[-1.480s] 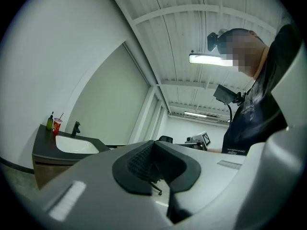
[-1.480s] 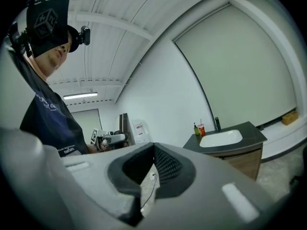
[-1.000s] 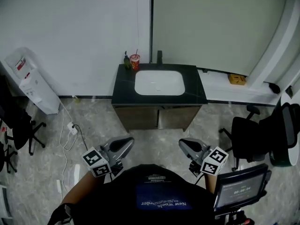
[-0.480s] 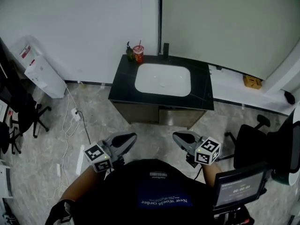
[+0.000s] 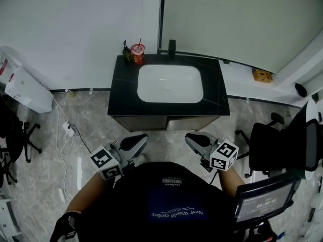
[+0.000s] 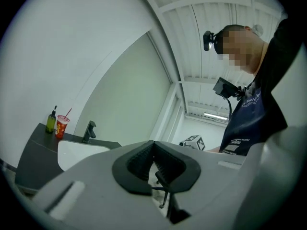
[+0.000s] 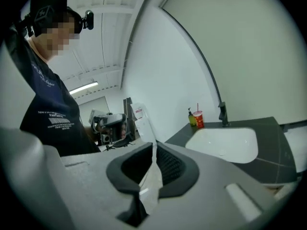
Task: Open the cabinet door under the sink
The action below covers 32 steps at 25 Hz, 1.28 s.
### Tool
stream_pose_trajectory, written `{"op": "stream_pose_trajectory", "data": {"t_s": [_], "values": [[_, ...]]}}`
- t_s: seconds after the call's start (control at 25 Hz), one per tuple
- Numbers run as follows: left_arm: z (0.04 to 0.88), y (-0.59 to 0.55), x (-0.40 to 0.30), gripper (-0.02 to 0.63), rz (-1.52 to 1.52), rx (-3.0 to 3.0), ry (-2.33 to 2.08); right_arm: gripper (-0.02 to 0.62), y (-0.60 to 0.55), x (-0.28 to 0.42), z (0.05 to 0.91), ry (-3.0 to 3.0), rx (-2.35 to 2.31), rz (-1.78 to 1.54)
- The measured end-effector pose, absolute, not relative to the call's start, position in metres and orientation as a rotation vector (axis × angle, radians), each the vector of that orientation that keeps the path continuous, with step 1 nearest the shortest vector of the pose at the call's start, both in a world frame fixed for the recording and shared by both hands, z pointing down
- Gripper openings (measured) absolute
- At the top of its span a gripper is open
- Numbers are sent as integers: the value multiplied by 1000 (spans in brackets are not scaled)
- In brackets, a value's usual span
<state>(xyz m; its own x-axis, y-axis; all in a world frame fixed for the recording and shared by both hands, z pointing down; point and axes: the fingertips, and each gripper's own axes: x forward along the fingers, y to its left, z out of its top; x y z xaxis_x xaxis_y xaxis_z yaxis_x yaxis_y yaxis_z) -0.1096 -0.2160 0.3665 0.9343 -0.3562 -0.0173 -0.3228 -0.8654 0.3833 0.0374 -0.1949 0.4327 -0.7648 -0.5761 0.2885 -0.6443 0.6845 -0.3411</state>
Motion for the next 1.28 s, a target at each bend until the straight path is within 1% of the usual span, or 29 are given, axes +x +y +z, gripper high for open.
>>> {"op": "stream_pose_trajectory", "data": {"t_s": [0.12, 0.32, 0.56, 0.72, 0.88, 1.04, 1.28], "values": [[374, -240, -114, 2, -70, 2732, -381, 26, -218, 30, 461, -2601, 1021, 628], [387, -267, -117, 2, -57, 2695, -232, 92, -241, 15, 533, -2347, 933, 612], [419, -279, -99, 2, 40, 2641, -225, 130, -264, 26, 609, -2198, 845, 522], [428, -288, -78, 2, 17, 2605, -291, 140, -280, 49, 667, -2048, 760, 365], [444, -291, -69, 2, 24, 2551, -362, 150, -294, 56, 717, -1914, 659, 152], [465, -285, -69, 2, 133, 2525, -387, 200, -302, 56, 750, -1816, 638, 33], [482, -283, -73, 2, 141, 2496, -380, 265, -305, 56, 780, -1732, 675, -77]]}}
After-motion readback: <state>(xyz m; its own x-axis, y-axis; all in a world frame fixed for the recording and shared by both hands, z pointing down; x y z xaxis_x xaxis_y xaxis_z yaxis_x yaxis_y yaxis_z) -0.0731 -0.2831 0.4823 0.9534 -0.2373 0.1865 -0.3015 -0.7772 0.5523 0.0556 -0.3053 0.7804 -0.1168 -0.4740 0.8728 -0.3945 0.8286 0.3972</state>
